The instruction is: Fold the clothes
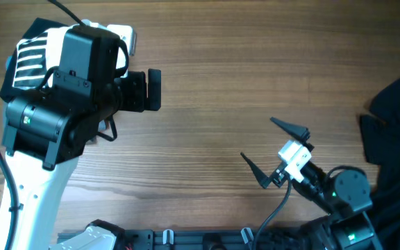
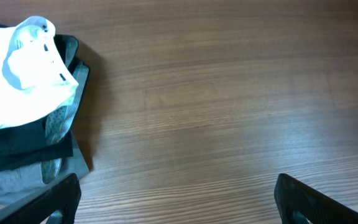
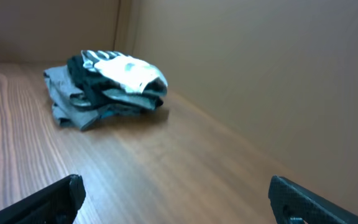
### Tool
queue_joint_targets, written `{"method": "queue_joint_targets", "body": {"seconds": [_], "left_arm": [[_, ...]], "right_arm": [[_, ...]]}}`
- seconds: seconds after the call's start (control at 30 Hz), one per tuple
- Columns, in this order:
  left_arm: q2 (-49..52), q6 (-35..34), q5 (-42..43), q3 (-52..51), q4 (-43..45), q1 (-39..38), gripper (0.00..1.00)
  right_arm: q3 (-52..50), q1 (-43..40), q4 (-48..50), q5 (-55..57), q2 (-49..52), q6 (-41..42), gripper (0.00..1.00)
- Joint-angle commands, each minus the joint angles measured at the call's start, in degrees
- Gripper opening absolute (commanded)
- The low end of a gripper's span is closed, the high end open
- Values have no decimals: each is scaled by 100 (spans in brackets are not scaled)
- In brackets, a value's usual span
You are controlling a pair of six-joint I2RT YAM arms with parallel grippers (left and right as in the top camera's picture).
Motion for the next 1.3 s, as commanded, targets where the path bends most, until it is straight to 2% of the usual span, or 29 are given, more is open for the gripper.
{"method": "queue_joint_targets", "body": {"seconds": [0.0, 0.2, 0.4, 1.27], "left_arm": [[17, -92, -55, 63, 15, -26, 100], [17, -92, -55, 63, 15, -26, 100], [17, -92, -55, 63, 15, -26, 100], [-24, -90, -59, 63, 4, -26, 100]], "right_arm": [[-629, -17, 72, 507, -796, 765, 100], [-1298, -372, 59, 570, -1910, 811, 100], [-1882, -616, 533, 551, -1908, 807, 100], [-1860, -614, 459, 553, -1897, 793, 100]]}}
